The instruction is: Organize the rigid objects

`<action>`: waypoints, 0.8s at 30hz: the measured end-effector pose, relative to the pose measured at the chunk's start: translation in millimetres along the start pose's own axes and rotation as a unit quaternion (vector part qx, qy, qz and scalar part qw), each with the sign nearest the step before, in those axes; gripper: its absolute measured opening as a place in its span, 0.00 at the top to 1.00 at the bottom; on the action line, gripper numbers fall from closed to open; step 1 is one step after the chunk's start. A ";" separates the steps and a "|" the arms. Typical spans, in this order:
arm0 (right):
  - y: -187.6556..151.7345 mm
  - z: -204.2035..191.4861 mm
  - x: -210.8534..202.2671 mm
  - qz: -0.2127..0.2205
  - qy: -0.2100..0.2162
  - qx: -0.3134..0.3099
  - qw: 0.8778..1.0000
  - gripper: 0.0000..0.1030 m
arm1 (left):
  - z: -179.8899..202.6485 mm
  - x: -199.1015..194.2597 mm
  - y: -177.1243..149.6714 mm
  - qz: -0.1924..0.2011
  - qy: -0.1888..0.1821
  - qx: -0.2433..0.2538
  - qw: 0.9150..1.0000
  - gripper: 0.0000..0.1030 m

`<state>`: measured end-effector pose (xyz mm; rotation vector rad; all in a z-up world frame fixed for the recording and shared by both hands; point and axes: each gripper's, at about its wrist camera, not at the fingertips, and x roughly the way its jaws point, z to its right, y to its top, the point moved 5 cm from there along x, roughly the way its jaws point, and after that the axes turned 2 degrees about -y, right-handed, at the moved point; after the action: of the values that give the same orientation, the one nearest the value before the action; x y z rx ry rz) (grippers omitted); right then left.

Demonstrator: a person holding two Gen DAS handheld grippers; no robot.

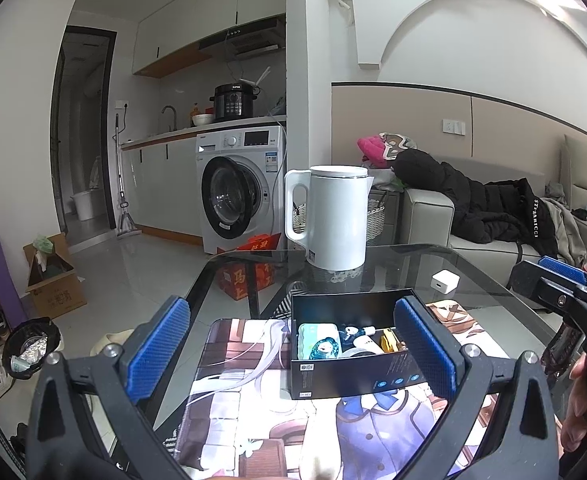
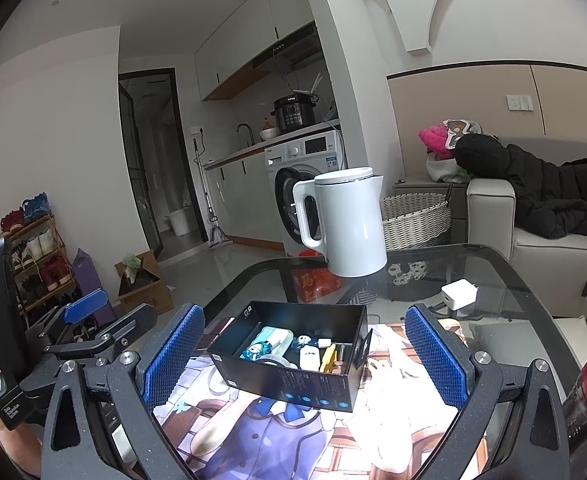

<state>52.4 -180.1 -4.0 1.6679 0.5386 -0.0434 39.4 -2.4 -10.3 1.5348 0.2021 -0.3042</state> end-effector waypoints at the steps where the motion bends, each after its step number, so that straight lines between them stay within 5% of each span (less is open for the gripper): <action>1: -0.1 -0.1 0.1 0.000 -0.001 0.000 1.000 0.01 | 0.2 0.2 -0.4 -0.001 -0.001 -0.001 1.000 0.00; 24: -1.0 1.7 -1.9 -0.001 -0.005 0.005 1.000 0.01 | 1.6 1.9 0.0 -0.005 0.000 -0.004 1.000 0.00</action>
<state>50.8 -182.2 -4.6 1.6754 0.5338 -0.0553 41.1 -4.2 -10.9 1.5261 0.2104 -0.3120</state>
